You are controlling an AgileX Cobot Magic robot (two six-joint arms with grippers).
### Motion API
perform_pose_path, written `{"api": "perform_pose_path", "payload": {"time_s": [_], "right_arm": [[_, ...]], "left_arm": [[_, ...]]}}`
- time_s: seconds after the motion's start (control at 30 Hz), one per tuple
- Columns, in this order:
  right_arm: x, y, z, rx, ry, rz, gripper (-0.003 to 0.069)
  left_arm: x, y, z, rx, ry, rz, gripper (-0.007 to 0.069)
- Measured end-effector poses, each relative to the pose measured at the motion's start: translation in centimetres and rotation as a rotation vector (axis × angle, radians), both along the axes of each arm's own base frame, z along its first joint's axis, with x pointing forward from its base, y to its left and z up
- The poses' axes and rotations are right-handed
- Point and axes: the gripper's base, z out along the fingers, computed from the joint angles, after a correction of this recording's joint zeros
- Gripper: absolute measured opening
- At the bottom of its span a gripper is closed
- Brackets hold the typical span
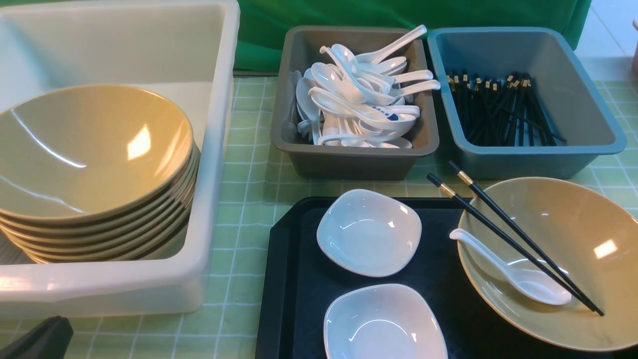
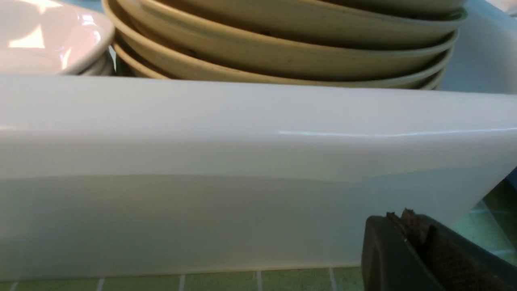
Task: On green table put chopsticks spoon bowls plates into blue grey white boxes.
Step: 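Move the grippers toward the tableware on the black tray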
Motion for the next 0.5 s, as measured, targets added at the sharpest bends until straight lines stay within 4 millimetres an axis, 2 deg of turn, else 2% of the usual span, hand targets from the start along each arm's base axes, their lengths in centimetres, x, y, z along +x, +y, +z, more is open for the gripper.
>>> {"api": "perform_pose_path", "payload": {"time_s": [0.07,0.3,0.33,0.43,0.47,0.5], "right_arm": [[0.1,0.0,0.1,-0.001,-0.018,0.0,0.0236],[0.6,-0.1,2.1,-0.024,-0.292,-0.001,0.0236],[0.5,-0.1,3.0,-0.023,-0.397,-0.003,0.0236],[0.2,0.0,4.9,0.012,-0.613,-0.004,0.0236],[0.2,0.0,4.9,0.017,-0.613,-0.004,0.0236],[-0.2,0.0,5.9,0.042,-0.734,0.001,0.0236]], "left_arm": [[0.1,0.0,0.1,-0.006,-0.018,0.0,-0.0001],[0.4,-0.1,2.6,-0.259,-0.29,0.025,-0.0001],[0.3,0.1,3.5,-0.316,-0.388,0.039,-0.0001],[0.0,0.6,4.8,-0.382,-0.536,0.063,-0.0001],[0.0,0.6,4.9,-0.386,-0.545,0.065,-0.0001],[-0.2,0.8,5.4,-0.405,-0.612,0.075,-0.0001]]}}
